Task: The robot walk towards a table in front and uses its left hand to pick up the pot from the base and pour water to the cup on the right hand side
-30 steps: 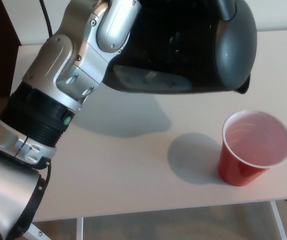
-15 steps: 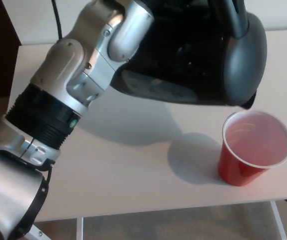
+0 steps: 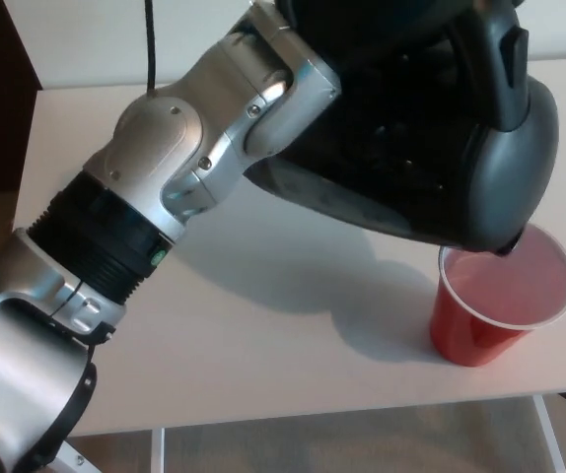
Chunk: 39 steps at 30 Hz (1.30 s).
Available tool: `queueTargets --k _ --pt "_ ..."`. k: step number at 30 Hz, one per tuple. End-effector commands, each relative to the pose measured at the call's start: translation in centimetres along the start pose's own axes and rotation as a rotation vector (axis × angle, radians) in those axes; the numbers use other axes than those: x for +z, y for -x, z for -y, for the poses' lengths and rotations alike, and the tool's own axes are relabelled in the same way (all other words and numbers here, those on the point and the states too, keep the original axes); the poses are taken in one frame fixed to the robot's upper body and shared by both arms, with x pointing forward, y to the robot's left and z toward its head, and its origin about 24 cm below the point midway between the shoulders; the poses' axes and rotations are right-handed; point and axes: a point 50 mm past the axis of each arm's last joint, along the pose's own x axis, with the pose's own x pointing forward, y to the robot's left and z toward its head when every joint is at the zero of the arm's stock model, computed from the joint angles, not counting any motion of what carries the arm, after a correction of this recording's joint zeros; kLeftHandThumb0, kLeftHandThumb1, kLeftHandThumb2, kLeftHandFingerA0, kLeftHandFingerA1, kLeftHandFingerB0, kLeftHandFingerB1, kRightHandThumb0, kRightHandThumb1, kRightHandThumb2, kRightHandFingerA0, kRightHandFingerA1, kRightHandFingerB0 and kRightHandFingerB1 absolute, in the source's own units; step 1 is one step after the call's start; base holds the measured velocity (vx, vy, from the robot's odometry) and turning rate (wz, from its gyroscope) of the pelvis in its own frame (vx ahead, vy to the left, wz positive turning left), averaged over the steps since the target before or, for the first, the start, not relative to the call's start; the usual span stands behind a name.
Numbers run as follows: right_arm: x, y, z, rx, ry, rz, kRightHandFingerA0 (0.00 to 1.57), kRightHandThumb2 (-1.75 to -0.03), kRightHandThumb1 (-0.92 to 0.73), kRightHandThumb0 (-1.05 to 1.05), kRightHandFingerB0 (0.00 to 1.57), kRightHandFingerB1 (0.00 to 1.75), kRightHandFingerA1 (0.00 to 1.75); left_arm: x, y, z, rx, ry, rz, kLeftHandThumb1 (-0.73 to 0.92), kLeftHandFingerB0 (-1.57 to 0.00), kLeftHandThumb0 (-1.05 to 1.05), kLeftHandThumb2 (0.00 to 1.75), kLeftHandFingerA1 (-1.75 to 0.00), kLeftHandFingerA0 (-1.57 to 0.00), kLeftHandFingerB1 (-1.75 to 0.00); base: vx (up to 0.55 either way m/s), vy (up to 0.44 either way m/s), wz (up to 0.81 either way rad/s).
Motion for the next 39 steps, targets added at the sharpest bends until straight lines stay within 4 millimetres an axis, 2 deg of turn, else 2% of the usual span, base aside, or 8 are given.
queueTargets --k 1,2,3,30,33,35,36,39 --pt "0.8 -0.1 0.3 -0.017 0.009 0.018 0.54 -0.57 -0.6 -0.24 0.41 0.54 0.62 1.0 -0.9 -1.0 0.063 -0.068 0.121 0.4 -0.92 -0.28 0.85 -1.36 -1.28 -0.95 0.0 0.0 0.0" --pt "0.8 -0.1 0.3 -0.017 0.009 0.018 0.54 -0.57 -0.6 -0.24 0.41 0.54 0.62 1.0 -0.9 -1.0 0.064 -0.069 0.121 0.4 -0.92 -0.28 0.85 -1.36 -1.28 -0.95 0.0 0.0 0.0" --pt "0.8 -0.2 0.3 -0.007 0.012 0.023 0.51 -0.57 -0.59 -0.25 0.38 0.53 0.61 1.1 -1.2 -1.2 0.042 -0.085 0.145 0.48 -0.97 -0.31 0.55 -1.49 -1.08 -0.6 0.0 0.0 0.0" --pt "1.1 -0.3 0.2 -0.014 0.03 0.021 0.52 -0.57 -0.61 -0.23 0.38 0.52 0.6 0.7 -1.3 -1.8 0.081 -0.317 0.311 0.51 -1.0 -0.31 0.55 -1.46 -1.1 -0.68 0.0 0.0 0.0" --pt "0.9 -0.2 0.3 -0.013 0.029 0.02 0.54 -0.57 -0.59 -0.25 0.4 0.54 0.63 0.7 -1.2 -1.7 0.08 -0.263 0.273 0.55 -0.96 -0.31 0.56 -1.64 -1.02 -0.99 0.0 0.0 0.0" --pt "0.7 -0.2 0.2 -0.01 0.024 0.017 0.53 -0.57 -0.59 -0.24 0.4 0.54 0.61 0.5 -0.9 -1.7 0.116 -0.121 0.153 0.4 -0.91 -0.3 0.85 -1.37 -1.29 -0.98 0.0 0.0 0.0" --pt "0.7 -0.2 0.2 -0.009 0.017 0.017 0.53 -0.57 -0.59 -0.23 0.4 0.55 0.62 0.4 -0.9 -1.7 0.138 -0.077 0.117 0.53 -0.81 -0.24 0.56 -1.75 -0.96 -1.4 0.0 0.0 0.0" --pt "0.4 -0.1 0.2 -0.008 0.016 0.012 0.52 -0.57 -0.6 -0.23 0.39 0.54 0.62 -0.4 -1.1 -2.3 0.207 0.144 -0.136 0.56 -0.63 -0.1 0.66 -1.75 -0.87 -1.75 0.0 0.0 0.0"
